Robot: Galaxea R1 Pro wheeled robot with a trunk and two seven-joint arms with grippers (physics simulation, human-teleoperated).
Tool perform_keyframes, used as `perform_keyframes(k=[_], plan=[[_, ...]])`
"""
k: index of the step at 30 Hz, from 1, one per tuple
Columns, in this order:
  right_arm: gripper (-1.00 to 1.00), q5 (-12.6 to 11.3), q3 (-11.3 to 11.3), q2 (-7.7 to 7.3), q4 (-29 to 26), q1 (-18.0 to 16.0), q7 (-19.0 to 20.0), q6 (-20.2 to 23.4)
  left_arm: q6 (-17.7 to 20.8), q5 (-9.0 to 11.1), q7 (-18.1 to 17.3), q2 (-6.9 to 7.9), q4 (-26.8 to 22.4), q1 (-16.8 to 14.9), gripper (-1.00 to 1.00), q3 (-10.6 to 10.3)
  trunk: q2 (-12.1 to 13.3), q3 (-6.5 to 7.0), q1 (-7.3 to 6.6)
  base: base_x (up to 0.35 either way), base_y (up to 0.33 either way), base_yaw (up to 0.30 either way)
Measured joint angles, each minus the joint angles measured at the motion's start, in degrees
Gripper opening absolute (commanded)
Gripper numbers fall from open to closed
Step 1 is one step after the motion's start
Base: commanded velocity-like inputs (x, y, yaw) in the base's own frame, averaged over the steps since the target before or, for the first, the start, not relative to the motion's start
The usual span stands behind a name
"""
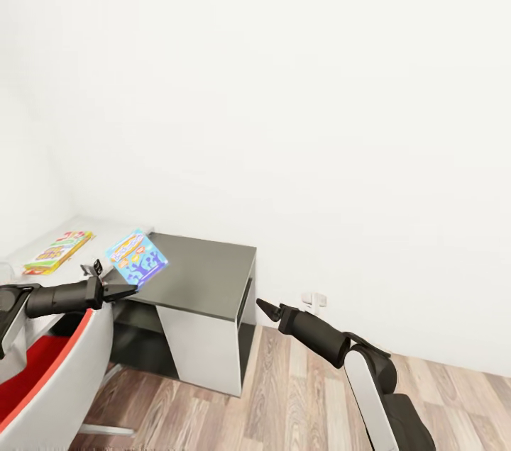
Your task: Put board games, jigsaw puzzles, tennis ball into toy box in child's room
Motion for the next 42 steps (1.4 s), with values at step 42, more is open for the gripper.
perform_keyframes(k=[42], plan=[[1.0,0.0,0.0,-0.03,-0.09,-0.02,0.01,0.0,-0.1,0.08,0.0,0.0,-0.01,0.0,-1.0,-0.1,0.0,0.27,0.0,0.0,0.0,0.153]])
